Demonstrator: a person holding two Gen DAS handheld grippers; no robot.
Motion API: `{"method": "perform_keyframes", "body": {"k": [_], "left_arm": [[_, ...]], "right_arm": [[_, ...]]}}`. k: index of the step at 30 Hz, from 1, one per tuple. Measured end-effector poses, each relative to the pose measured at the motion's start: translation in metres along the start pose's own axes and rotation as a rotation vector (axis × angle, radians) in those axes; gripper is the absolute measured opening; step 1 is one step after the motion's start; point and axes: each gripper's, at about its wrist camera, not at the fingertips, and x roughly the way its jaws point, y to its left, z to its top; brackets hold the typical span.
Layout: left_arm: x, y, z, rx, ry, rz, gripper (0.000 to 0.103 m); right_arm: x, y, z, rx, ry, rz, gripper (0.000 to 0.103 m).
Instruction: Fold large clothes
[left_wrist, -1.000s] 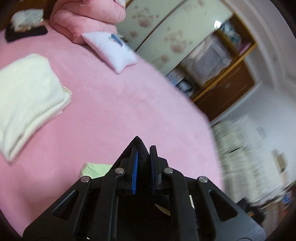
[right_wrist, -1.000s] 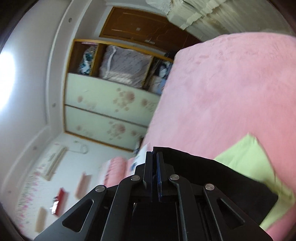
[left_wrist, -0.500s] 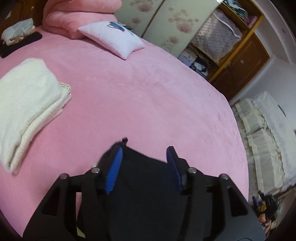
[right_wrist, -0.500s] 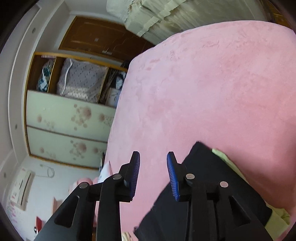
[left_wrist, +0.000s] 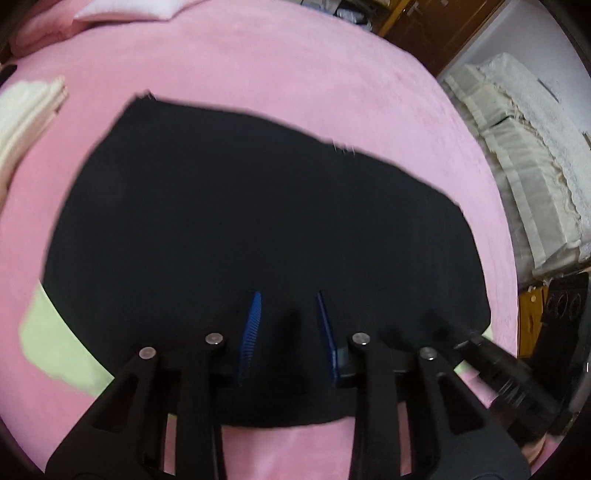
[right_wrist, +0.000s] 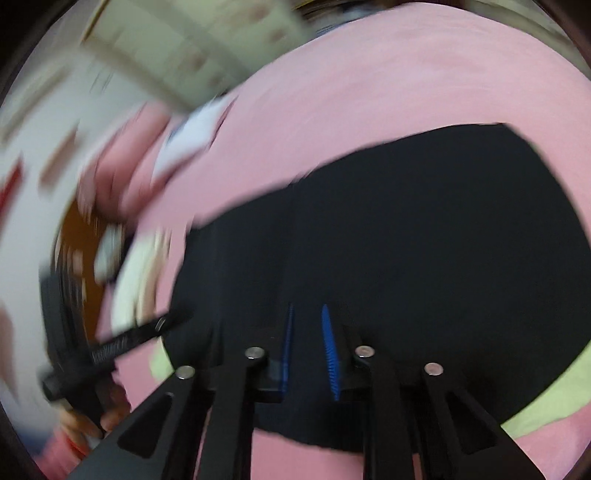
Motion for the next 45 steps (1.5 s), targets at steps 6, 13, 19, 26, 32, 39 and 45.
{"method": "perform_keyframes", "body": {"k": [6, 13, 19, 26, 32, 39, 45], "left_arm": [[0.038, -0.011, -0.048, 0.002, 0.133, 0.074, 0.01], [0.043, 0.008, -0.067, 0.051, 0.035, 0.397, 0.01], [0.037, 0.063, -0.083, 0.0, 0.04, 0.55, 0.01], [0.024, 0.103, -0.114, -0.193, 0.043, 0.454, 0.001], [0.013, 0.08, -0.134, -0.113, 0.028, 0.558, 0.001], [-0.005, 0.012, -0.163, 0.013, 0.009, 0.198, 0.001], [0.026, -0.022, -0.163, 0.028, 0.032, 0.113, 0.001]], "right_arm": [[0.035, 0.013, -0.043, 0.07, 0.116, 0.049, 0.006], [0.037, -0.024, -0.065, 0.051, 0.16, 0.012, 0.001], [-0.001, -0.122, -0.059, 0.202, 0.047, -0.136, 0.0], [-0.044, -0.192, -0.099, 0.476, -0.032, -0.201, 0.0], [-0.041, -0.142, -0.089, 0.273, 0.008, -0.445, 0.0], [-0.028, -0.072, -0.092, 0.13, -0.039, -0.056, 0.0], [0.037, -0.05, -0.082, 0.157, 0.064, 0.079, 0.0]]}}
